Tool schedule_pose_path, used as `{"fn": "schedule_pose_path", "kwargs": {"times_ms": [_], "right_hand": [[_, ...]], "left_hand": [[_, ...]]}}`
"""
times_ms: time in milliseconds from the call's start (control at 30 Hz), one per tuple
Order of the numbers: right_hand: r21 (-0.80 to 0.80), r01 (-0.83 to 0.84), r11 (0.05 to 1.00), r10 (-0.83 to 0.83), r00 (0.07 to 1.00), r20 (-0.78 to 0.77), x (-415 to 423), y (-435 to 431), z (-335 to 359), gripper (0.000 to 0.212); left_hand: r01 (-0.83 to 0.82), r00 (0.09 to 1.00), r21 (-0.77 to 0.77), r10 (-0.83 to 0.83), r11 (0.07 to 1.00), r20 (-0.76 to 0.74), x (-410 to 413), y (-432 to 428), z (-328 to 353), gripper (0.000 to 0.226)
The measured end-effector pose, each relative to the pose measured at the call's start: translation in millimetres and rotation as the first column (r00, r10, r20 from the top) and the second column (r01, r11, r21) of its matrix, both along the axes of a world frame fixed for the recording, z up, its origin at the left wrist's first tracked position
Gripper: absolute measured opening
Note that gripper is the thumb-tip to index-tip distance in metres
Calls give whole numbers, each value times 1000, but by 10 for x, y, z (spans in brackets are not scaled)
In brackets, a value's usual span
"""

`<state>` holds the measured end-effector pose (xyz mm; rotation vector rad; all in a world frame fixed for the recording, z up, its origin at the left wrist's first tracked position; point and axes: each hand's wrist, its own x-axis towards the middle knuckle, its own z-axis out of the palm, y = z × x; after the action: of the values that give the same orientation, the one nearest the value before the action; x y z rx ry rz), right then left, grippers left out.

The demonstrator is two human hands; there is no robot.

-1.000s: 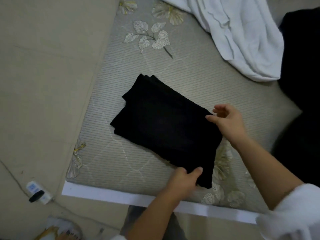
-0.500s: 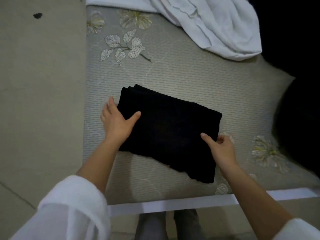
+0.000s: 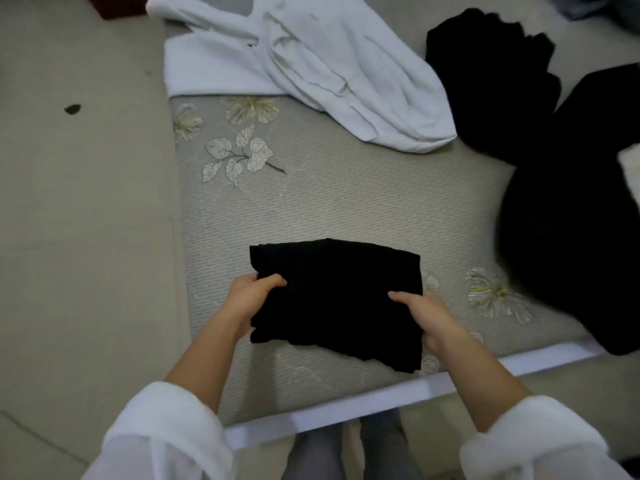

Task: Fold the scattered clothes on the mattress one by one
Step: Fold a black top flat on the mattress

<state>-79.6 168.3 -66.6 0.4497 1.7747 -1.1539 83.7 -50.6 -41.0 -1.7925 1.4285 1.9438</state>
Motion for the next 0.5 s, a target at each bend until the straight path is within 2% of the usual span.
{"fn": "schedule_pose_path", "kwargs": {"times_ms": [167, 367, 500], "right_hand": [[22, -32, 999, 35, 983, -178, 2, 430, 572, 21], [26, -57, 998, 63, 953, -297, -229, 1354, 1277, 24], [8, 143, 990, -128, 909, -397, -520, 2117, 1655, 19]], "left_hand": [[186, 978, -90, -193, 979, -83, -67, 420, 503, 28], [313, 928, -117, -330, 943, -174, -585, 1113, 936, 26], [466, 831, -163, -493, 870, -257, -1270, 1759, 1253, 29]]}}
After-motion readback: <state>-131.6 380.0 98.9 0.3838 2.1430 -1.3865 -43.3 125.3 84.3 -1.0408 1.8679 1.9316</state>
